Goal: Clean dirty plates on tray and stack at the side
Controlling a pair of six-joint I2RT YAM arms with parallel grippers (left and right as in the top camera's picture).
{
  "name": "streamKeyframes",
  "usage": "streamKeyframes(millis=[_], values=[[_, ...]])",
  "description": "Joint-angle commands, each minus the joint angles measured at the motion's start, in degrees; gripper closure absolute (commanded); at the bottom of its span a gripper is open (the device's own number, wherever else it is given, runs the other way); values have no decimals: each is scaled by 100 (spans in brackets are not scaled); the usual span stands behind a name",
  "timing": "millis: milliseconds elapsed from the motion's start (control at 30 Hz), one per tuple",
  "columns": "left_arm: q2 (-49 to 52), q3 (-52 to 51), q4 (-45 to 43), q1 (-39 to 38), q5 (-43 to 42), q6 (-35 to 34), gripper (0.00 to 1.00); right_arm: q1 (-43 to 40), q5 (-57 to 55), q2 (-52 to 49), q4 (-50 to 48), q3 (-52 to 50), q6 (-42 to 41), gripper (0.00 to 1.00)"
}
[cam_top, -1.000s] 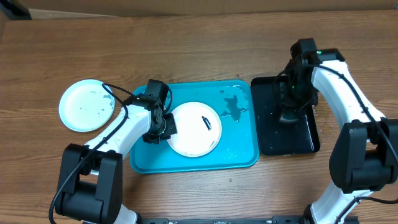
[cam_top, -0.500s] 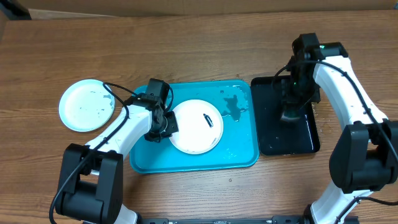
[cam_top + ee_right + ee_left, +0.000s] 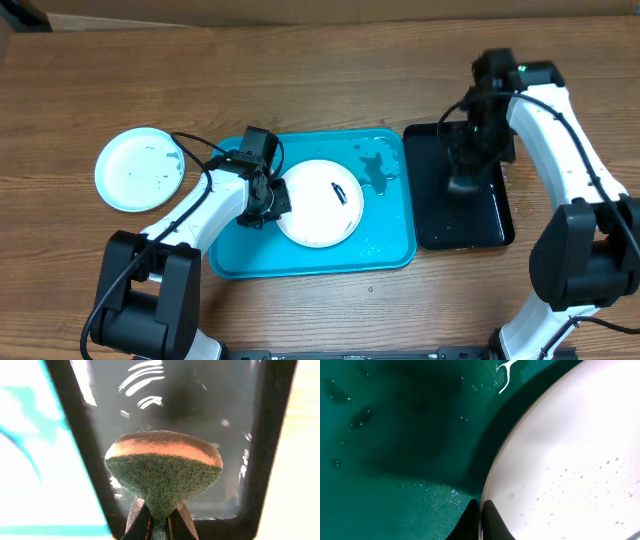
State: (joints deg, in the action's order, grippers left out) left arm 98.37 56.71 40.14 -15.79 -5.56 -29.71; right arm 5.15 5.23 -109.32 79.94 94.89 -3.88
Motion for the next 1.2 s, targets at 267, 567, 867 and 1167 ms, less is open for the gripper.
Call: streamKeyframes(millis=[267,567,867,1167], values=[[76,-31,-94,-52,-66,-79,96,1624,688,186,-529,376,-81,96],[76,-31,-74,-52,-63,-74,96,3261,-555,184,-1440,374,-564,96],[76,-31,-66,-52,-63,-74,96,3663,-1078,111,-1543,310,-575,96],[76,-31,-50,-52,-44,-52,96,3663,-1080,-584,-1580,186,-645,96]])
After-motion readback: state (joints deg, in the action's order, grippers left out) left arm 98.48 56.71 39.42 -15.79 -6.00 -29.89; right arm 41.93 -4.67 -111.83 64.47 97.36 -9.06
